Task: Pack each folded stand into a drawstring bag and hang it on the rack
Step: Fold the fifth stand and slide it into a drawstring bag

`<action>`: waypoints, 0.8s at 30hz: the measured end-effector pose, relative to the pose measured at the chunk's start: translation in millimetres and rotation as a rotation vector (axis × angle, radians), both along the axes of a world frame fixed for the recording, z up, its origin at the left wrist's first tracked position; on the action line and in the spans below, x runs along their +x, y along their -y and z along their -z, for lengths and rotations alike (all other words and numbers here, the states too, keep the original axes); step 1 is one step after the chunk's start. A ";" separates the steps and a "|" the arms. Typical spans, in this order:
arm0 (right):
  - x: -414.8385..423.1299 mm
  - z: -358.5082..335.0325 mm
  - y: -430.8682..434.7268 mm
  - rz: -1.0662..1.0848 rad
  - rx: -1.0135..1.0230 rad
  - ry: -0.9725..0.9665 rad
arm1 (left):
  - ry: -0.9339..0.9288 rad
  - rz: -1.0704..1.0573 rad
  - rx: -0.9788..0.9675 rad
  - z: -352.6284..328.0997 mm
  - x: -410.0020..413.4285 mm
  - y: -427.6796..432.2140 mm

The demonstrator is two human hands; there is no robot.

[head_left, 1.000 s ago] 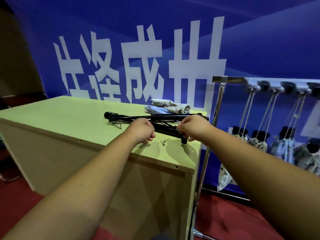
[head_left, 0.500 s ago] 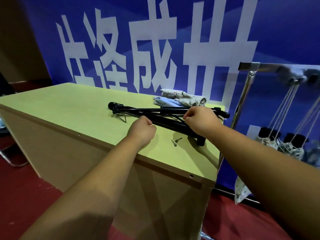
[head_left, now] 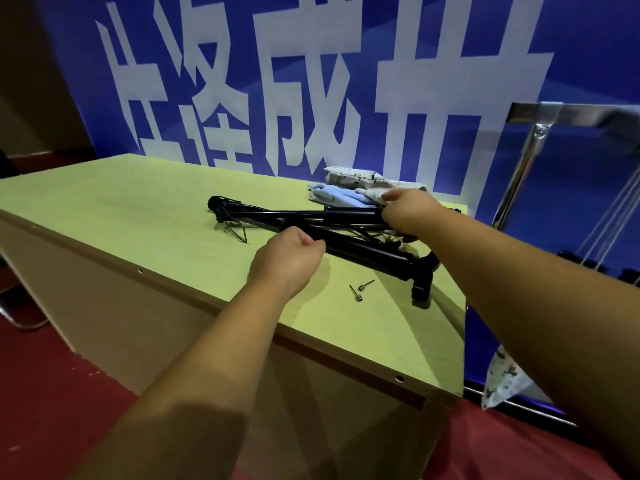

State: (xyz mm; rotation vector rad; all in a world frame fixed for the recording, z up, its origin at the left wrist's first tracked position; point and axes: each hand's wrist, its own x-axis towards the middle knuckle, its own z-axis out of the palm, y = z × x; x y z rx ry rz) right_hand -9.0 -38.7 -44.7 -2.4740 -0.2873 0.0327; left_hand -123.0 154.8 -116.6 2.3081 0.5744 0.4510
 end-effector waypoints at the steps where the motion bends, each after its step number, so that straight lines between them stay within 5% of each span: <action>1: 3.3 1.6 -0.3 0.001 -0.007 -0.019 | 0.005 0.005 -0.001 0.6 0.0 -0.4; 7: 8.3 5.7 4.9 0.013 0.085 0.031 | 0.015 0.012 -0.006 -0.2 -2.3 1.5; 13: -19.8 -13.6 16.6 -0.007 0.364 0.323 | 0.022 0.058 -0.028 -4.6 -10.1 4.8; 19: -70.6 -61.3 43.8 -0.083 0.579 0.415 | 0.232 0.155 -0.412 -18.3 -31.5 15.4; 24: -119.5 -97.0 61.3 -0.123 0.679 0.412 | 0.363 0.345 -0.475 -68.0 -65.6 55.3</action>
